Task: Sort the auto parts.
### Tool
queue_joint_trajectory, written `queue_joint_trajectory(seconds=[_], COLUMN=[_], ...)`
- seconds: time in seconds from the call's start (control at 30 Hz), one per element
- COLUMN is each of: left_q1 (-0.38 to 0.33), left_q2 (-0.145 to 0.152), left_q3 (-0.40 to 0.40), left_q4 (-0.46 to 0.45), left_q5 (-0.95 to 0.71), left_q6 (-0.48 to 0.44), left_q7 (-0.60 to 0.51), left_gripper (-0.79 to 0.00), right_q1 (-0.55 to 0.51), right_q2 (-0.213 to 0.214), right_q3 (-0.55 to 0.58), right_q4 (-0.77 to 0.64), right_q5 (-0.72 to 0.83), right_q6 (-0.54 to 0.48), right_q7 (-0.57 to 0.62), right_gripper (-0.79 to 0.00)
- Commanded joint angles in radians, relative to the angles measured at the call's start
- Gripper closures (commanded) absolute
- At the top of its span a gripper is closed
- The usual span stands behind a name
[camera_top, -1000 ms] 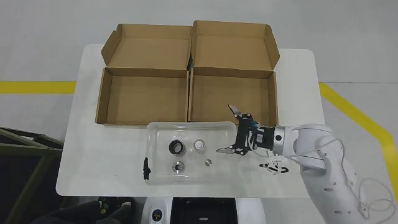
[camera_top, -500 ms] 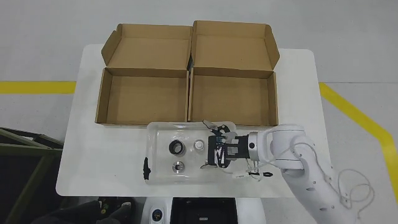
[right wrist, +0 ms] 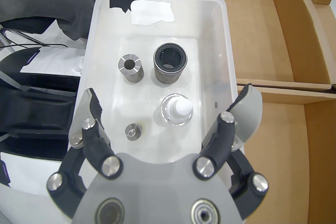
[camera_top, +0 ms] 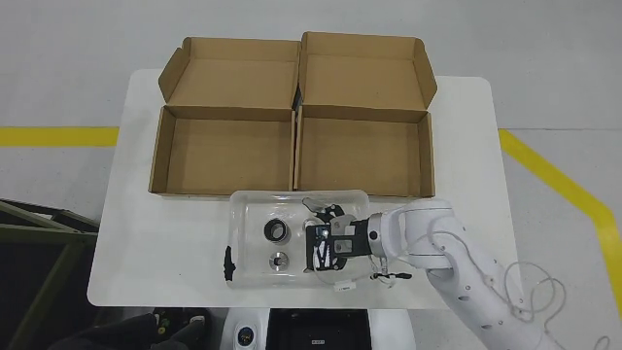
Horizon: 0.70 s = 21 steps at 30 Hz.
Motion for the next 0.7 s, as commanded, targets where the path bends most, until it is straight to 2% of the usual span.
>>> queue_joint_trajectory(seconds=[0.0,0.23,0.3,0.33,0.4,0.67], left_q1=[0.000,0.000,0.000,0.000,0.000,0.000], left_q2=[0.000,0.000,0.000,0.000,0.000,0.000], left_q3=[0.000,0.000,0.000,0.000,0.000,0.000], left_q4=[0.000,0.000,0.000,0.000,0.000,0.000], left_q5=[0.000,0.000,0.000,0.000,0.000,0.000], left_q6=[0.000,0.000,0.000,0.000,0.000,0.000], left_q7=[0.000,0.000,0.000,0.000,0.000,0.000], left_gripper=[-0.785,-0.785,-0.785,-0.785,-0.785,-0.785], right_q1=[0.004,0.018,0.022,0.024,0.029,0.042], right_q2=[0.001,0.005,0.005,0.006,0.007,0.011], right_q3=[-0.005,-0.018,-0.024,-0.027,-0.029,-0.039], right_q4=[0.008,0.036,0.049,0.056,0.070,0.103], right_q5=[-0.004,-0.017,-0.021,-0.023,-0.024,-0.029], right_q6=[0.005,0.019,0.020,0.022,0.028,0.039], right_q7=[-0.002,-0.012,-0.013,-0.014,-0.019,-0.029], right_gripper=[-0.785,-0.782,-0.723,-0.723,-0.650,-0.505])
